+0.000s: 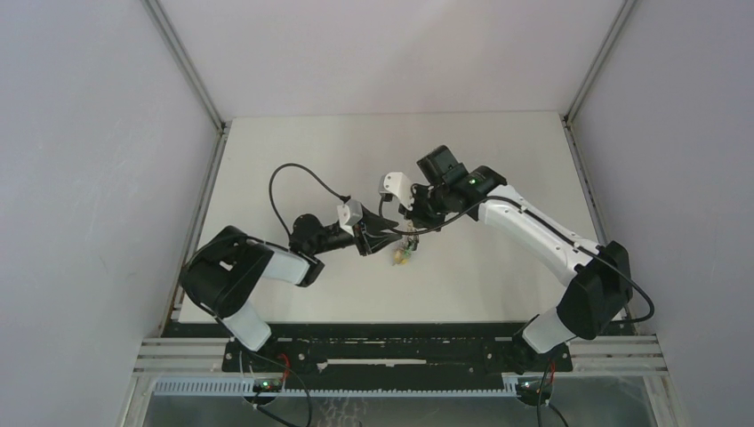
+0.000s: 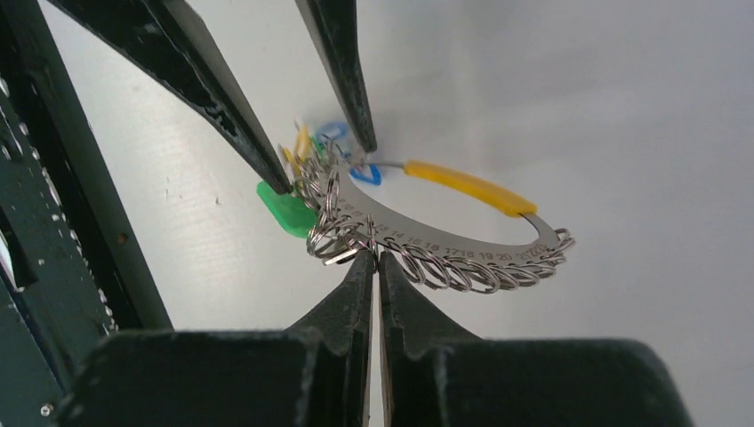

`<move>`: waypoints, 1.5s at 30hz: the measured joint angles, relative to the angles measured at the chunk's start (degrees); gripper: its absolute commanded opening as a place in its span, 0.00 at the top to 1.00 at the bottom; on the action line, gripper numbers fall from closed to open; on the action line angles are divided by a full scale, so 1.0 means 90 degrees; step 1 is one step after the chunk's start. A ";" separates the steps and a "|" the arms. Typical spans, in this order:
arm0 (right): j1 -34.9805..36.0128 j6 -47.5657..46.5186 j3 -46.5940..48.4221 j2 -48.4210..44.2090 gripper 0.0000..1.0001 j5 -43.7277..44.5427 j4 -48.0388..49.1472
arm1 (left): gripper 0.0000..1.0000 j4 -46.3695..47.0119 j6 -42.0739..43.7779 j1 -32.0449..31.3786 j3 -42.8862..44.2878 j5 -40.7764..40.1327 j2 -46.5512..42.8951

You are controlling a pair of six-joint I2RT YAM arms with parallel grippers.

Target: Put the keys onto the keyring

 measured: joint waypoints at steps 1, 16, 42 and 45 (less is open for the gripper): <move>0.0024 -0.0039 0.0002 0.0036 1.00 0.0058 -0.0087 | 0.59 0.0007 0.0019 0.0000 0.0000 -0.0002 0.0012; 0.0415 -0.0639 0.0015 0.0216 1.00 0.0299 -0.0512 | 0.68 0.0015 0.0177 -0.0219 0.0032 0.0053 0.0306; 0.0505 -0.0816 0.0160 0.0372 1.00 0.0267 -0.0602 | 0.77 0.0172 0.0308 -0.0364 0.0226 0.0095 0.0510; 0.0495 -0.0818 0.0160 0.0372 1.00 0.0192 -0.0602 | 0.78 0.0211 0.0342 -0.0369 0.0228 0.0058 0.0515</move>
